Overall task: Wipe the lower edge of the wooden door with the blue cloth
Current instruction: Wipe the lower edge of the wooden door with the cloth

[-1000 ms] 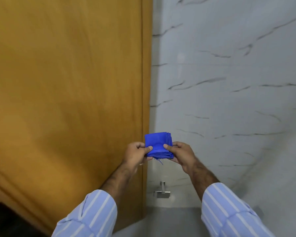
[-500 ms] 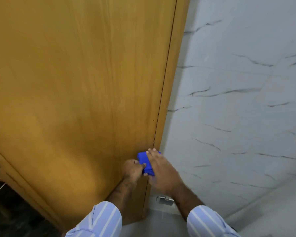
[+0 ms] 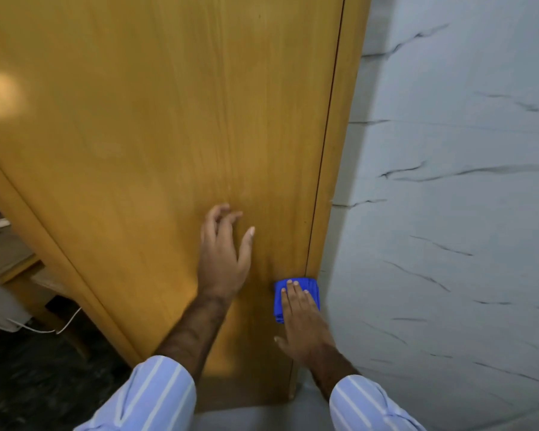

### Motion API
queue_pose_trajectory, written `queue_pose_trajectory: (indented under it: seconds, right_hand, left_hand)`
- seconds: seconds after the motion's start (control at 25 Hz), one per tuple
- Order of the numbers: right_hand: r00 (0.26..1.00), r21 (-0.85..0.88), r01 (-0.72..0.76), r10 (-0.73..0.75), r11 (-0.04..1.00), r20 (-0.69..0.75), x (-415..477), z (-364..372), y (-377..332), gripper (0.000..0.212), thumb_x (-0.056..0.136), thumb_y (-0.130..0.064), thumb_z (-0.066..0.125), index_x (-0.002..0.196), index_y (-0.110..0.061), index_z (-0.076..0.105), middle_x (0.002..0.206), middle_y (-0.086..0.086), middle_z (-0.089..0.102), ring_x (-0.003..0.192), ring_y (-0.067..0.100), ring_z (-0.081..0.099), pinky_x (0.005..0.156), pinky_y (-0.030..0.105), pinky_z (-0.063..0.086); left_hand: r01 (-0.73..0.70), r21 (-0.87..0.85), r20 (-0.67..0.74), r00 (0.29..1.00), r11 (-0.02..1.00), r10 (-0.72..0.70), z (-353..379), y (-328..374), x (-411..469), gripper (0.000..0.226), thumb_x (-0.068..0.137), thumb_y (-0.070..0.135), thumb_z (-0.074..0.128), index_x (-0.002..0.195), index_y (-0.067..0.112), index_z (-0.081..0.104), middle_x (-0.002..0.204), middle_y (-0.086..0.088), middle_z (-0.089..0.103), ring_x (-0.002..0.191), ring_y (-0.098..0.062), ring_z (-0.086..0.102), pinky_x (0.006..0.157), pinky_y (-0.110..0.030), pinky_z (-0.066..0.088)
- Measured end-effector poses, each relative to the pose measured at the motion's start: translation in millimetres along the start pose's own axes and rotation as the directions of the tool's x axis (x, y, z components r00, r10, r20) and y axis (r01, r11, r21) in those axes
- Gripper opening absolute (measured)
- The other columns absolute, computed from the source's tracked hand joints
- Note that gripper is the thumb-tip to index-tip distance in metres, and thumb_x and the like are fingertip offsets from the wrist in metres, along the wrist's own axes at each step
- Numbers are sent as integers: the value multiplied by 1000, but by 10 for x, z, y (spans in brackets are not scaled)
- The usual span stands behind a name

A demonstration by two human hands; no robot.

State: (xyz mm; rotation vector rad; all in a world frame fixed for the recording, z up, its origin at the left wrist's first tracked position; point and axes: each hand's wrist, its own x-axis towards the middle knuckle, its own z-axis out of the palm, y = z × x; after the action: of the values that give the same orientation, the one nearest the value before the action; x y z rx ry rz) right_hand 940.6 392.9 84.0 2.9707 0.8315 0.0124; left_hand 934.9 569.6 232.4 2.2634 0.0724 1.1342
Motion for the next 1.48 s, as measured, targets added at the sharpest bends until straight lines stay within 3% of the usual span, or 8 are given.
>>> queue_pose_trajectory:
  seconds: [0.24,0.44,0.76,0.96,1.16,1.24,1.36,1.48]
  right_hand:
    - [951,-494,307,-240,814,194,267,62,-117,62,89,-25,69,145,-7,49,150,14,49,144,33,34,122,45,22]
    - [932,-614,363,-274,701,239,338,147,-115,63,87,-11,73,145,-7,49,153,14,46,147,32,31,123,43,16]
    - [963,329,23,68,944,-262,-42,247,48,96,84,-50,67,158,-10,22,166,3,14,152,23,7,123,45,20]
    - [910,947,-193,408,256,75,-6,209,17,98,78,-55,77,157,-24,28,155,-14,36,139,5,39,109,25,40]
    - [828,812,-231,330,-536,453,49,200,108,56,80,-54,73,124,-19,65,103,7,78,93,21,73,77,33,57]
    - [830,903,-243,406,-354,382,79,140,12,63,77,-69,67,122,-24,65,102,8,77,86,17,72,73,31,58]
    - [871,917,-232,489,325,47,38,165,-123,101,70,-85,59,147,-20,44,149,5,52,132,20,52,109,42,46]
    - [964,339,-164,223,926,-143,27,168,-84,112,80,-82,46,159,-9,14,168,9,11,155,27,5,125,46,13]
  left_hand:
    - [-247,302,72,969,921,236,-175,137,453,71,100,46,51,152,1,33,167,-19,17,156,-32,17,125,-48,24]
    - [-243,415,109,970,877,217,-127,46,550,79,101,51,44,156,-1,24,168,-20,13,157,-33,10,127,-51,17]
    - [-269,476,57,960,838,276,-38,-15,560,80,101,54,42,155,-3,24,166,-22,17,156,-34,13,127,-51,18]
    - [-256,486,67,964,836,257,-27,23,557,83,101,56,38,156,-3,21,167,-23,15,156,-35,11,127,-51,15]
    - [-268,505,85,962,821,261,-55,29,558,85,101,60,34,156,-3,20,166,-23,15,156,-35,11,127,-51,16]
    - [-279,507,89,958,815,272,-62,22,560,86,100,61,33,156,-4,21,166,-23,15,156,-35,12,127,-51,16]
    - [-281,510,87,957,813,276,-57,7,562,87,100,62,31,156,-4,21,166,-23,16,156,-36,12,127,-51,16]
    - [-283,516,77,955,808,286,-46,-5,565,87,100,63,31,156,-3,22,166,-23,17,156,-35,13,127,-51,17]
